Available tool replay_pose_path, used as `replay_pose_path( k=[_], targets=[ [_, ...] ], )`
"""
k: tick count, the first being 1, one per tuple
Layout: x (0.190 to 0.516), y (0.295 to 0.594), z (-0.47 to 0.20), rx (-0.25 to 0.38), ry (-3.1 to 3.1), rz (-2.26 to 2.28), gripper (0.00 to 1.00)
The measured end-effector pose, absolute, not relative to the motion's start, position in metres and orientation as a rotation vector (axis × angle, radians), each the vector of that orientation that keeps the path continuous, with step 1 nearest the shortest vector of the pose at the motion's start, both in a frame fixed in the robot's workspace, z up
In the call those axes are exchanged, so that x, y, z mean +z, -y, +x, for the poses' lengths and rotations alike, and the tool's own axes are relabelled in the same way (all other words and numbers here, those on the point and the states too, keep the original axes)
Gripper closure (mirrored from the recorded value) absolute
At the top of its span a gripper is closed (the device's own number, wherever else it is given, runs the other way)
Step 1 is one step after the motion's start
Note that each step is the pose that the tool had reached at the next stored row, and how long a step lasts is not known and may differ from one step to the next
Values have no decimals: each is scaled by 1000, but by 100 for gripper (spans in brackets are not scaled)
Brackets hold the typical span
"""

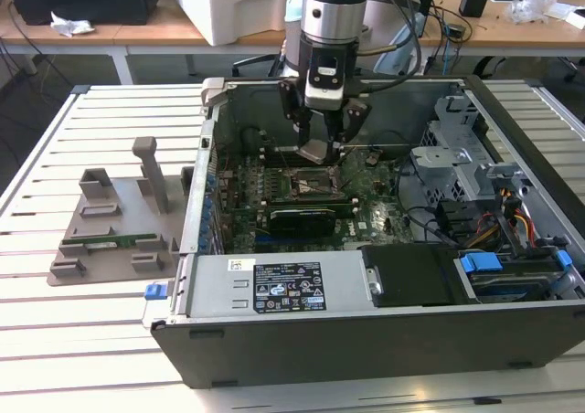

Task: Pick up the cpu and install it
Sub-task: 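Place the cpu into insertion slot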

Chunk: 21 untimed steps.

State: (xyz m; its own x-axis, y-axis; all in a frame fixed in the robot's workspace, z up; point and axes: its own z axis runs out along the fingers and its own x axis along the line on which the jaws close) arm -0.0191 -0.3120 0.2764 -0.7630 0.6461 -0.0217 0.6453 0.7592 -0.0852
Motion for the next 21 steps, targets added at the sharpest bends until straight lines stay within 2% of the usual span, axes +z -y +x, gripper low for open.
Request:
replay_pose_path(
  k=[21],
  targets=[
    [276,312,-19,135,2832,-1315,46]
  ],
)
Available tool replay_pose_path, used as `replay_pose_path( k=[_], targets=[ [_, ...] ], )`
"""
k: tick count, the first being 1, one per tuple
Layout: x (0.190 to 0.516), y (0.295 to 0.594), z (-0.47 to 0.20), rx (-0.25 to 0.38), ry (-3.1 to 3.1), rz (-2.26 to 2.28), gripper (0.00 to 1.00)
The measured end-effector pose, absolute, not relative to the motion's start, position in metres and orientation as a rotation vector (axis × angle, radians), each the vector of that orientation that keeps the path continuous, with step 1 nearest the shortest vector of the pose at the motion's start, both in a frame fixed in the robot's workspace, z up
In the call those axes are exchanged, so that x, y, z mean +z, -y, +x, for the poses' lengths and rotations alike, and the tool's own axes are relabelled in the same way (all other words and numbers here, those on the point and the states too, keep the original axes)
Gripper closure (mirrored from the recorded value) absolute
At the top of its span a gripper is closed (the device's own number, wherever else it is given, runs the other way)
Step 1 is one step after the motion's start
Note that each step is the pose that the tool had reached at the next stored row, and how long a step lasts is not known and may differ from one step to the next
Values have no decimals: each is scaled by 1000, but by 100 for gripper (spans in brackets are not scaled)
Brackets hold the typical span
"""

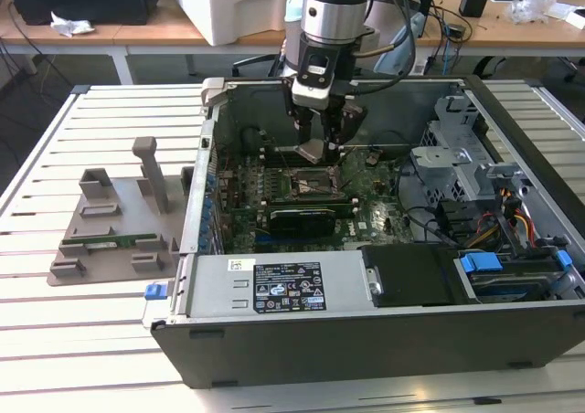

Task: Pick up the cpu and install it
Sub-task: 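Place the cpu into insertion slot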

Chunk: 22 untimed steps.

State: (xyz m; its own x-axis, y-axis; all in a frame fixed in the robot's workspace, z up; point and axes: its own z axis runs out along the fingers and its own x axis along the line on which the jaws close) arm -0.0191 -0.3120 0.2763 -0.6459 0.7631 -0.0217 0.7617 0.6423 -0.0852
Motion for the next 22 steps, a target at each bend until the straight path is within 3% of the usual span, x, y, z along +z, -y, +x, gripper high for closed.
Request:
replay_pose_path(
  k=[22],
  targets=[
    [276,312,-19,129,2590,-1721,46]
  ],
)
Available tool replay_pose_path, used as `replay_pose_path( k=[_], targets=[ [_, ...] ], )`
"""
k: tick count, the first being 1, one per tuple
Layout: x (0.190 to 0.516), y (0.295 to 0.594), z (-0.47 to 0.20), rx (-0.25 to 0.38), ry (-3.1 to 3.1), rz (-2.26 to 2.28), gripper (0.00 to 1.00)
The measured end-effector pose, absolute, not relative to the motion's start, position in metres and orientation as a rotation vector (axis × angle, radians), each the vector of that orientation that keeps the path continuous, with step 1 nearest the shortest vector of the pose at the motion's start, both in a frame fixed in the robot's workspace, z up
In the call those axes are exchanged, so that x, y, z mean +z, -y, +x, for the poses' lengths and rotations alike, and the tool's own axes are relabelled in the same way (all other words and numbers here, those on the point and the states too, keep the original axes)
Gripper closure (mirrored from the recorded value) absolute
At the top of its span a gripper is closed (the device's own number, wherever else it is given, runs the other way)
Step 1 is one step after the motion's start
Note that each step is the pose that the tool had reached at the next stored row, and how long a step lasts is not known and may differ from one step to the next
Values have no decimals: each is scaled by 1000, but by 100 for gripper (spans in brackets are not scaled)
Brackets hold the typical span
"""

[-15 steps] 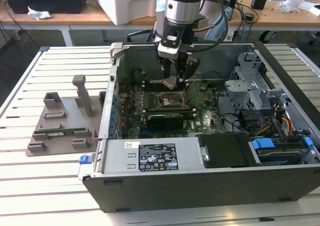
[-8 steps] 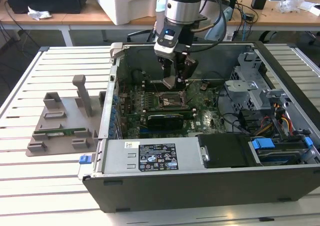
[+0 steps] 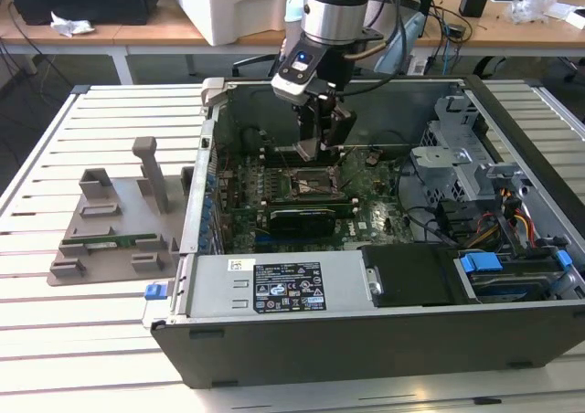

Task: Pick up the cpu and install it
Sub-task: 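Place the cpu into insertion slot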

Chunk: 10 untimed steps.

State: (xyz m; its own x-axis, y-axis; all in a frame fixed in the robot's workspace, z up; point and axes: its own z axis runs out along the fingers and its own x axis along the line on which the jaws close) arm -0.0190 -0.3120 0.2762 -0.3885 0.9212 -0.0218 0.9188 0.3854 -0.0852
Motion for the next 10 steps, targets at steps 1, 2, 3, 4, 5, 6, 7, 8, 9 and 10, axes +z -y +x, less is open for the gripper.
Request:
replay_pose_path(
  k=[1,2,3,4,5,6,7,8,9,10],
  targets=[
    [276,312,-19,129,2581,-1734,46],
    [276,312,-19,129,2574,-1743,46],
    [276,312,-19,129,2563,-1759,46],
    [276,312,-19,128,2551,-1775,46],
    [276,312,-19,128,2544,-1785,46],
    [276,312,-19,128,2539,-1792,46],
    [276,312,-19,128,2528,-1807,46],
    [276,312,-19,128,2517,-1820,46],
    [276,312,-19,127,2509,-1832,46],
    [276,312,-19,127,2500,-1843,46]
  ],
)
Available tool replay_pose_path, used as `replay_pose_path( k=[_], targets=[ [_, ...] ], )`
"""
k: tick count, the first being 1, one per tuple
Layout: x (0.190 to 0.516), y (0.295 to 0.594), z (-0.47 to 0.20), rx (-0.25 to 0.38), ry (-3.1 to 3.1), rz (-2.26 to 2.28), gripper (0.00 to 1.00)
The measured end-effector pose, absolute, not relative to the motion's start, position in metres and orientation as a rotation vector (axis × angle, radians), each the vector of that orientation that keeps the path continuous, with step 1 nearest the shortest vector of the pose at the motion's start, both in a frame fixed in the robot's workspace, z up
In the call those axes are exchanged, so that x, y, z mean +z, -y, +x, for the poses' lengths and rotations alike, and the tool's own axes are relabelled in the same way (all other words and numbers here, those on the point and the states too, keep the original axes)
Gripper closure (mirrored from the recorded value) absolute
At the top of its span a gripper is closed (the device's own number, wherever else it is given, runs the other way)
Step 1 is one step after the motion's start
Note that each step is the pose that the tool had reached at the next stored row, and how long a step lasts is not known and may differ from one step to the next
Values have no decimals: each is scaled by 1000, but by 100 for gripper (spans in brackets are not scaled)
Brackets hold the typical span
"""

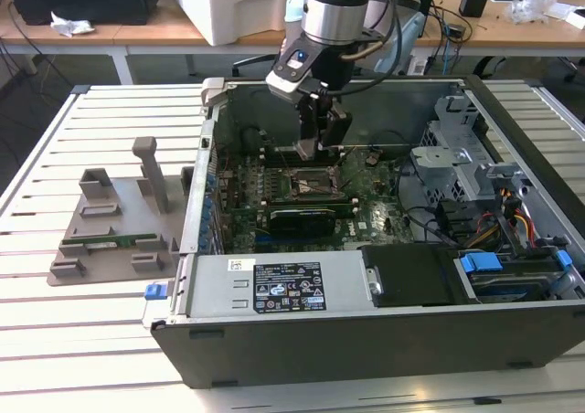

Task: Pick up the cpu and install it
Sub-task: 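Place the cpu into insertion slot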

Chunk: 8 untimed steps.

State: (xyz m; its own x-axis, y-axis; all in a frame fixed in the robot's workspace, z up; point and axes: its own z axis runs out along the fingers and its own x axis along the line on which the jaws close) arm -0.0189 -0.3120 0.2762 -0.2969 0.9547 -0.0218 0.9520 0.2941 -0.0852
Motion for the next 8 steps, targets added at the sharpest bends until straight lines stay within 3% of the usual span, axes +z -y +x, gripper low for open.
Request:
replay_pose_path(
  k=[8],
  targets=[
    [276,312,-19,124,2416,-1946,46]
  ],
)
